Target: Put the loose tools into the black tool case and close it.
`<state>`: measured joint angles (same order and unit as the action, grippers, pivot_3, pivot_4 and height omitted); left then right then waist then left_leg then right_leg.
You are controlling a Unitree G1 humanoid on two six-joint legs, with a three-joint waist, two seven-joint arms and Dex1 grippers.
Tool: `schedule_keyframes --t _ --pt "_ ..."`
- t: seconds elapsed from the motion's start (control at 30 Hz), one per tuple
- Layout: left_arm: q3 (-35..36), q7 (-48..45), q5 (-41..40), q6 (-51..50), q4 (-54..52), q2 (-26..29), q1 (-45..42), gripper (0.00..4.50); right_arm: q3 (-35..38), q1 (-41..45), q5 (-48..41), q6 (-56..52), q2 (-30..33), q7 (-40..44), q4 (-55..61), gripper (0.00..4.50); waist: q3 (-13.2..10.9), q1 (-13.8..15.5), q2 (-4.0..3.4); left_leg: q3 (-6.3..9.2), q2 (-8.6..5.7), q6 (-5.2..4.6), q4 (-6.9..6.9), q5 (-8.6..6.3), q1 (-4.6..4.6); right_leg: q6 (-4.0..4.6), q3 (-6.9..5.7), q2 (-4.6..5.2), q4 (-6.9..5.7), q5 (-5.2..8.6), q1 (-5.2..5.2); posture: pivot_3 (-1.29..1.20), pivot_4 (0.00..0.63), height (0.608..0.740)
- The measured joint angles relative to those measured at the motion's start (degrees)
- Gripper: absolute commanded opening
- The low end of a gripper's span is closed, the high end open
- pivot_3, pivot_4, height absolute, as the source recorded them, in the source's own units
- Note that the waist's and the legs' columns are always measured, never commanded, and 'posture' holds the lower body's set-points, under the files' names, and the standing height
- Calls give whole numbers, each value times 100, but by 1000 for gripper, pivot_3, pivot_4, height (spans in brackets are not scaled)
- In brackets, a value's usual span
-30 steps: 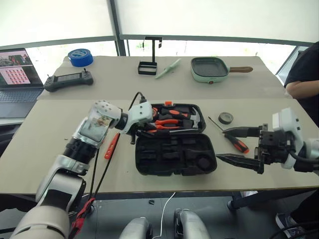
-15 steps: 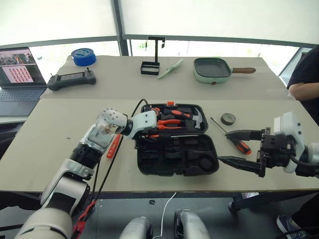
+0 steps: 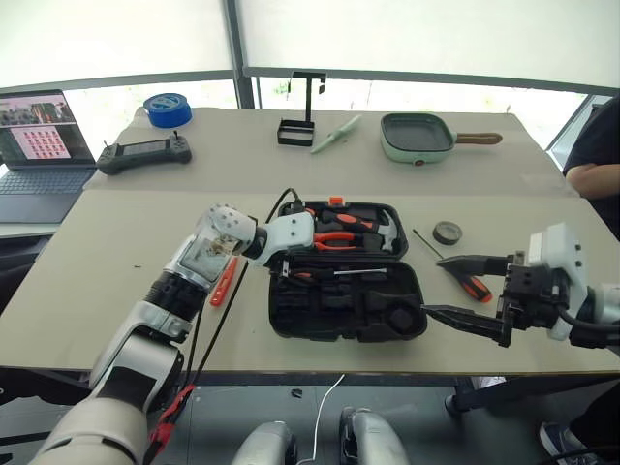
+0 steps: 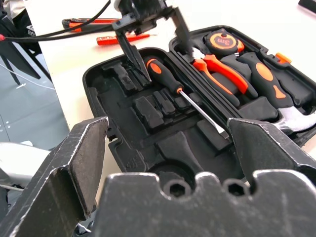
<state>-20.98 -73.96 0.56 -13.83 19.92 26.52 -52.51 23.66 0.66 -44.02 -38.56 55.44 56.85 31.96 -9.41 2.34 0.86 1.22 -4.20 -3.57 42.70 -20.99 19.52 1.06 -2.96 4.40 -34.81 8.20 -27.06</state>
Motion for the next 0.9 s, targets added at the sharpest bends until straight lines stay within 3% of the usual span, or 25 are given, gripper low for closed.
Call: schedule_keyframes --t 0.33,0.9 --pt "-96 48 60 142 207 -175 -100 91 0 -92 10 120 -2 -2 0 4500 0 -7 0 -8 0 -1 -2 -1 -7 0 6 -1 -1 0 1 0 150 740" --pt "-522 124 554 669 497 -315 -63 24 -21 -125 48 177 -32 -69 -4 4500 0 15 1 -11 0 -10 0 -5 -20 -2 9 0 2 0 18 0 150 740"
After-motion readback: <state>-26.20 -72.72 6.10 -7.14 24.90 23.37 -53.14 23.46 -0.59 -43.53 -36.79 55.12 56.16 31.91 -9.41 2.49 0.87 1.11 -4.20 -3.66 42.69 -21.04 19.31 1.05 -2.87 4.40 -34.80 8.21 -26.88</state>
